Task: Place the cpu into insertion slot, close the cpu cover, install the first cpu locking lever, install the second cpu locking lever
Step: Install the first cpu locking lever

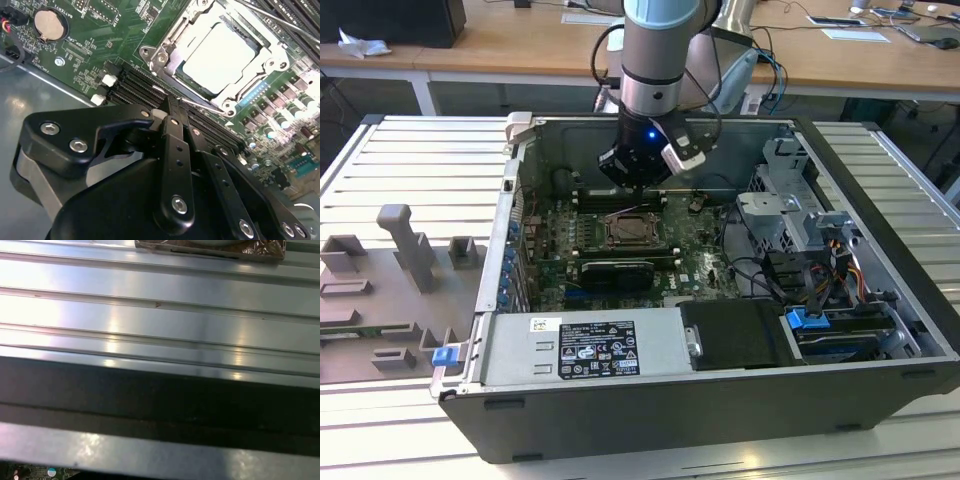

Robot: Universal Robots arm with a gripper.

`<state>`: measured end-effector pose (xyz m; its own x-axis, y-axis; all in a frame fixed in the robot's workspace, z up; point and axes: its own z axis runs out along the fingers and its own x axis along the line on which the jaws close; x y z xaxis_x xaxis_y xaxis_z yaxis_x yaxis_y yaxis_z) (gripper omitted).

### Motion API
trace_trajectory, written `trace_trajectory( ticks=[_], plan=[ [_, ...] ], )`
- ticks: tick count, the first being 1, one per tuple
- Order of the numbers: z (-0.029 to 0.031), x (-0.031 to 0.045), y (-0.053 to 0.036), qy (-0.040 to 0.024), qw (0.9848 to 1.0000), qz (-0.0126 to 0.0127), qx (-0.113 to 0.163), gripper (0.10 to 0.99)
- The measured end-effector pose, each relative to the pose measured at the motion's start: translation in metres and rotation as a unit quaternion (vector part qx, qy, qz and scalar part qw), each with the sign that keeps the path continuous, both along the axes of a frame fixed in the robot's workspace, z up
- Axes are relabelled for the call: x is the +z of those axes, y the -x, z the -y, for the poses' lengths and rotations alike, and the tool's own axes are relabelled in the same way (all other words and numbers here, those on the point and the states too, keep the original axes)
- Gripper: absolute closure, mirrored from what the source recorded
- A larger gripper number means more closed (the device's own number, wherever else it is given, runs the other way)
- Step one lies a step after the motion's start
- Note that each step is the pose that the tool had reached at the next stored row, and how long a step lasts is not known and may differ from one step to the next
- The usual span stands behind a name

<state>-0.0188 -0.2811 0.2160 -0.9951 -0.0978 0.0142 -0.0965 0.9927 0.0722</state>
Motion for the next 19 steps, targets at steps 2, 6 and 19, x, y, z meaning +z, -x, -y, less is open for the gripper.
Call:
trace_trajectory(
  ticks=[2,6,19],
  plan=[
    [0.0,-0.0028,-0.0021,0.0,1.0,0.0,0.0,0.984],
    [0.0,-0.004,-0.0046,-0.0001,1.0,0.0,-0.001,0.984],
    [0.0,-0.0112,-0.0059,0.0055,1.0,0.0,-0.004,0.984]
  ],
)
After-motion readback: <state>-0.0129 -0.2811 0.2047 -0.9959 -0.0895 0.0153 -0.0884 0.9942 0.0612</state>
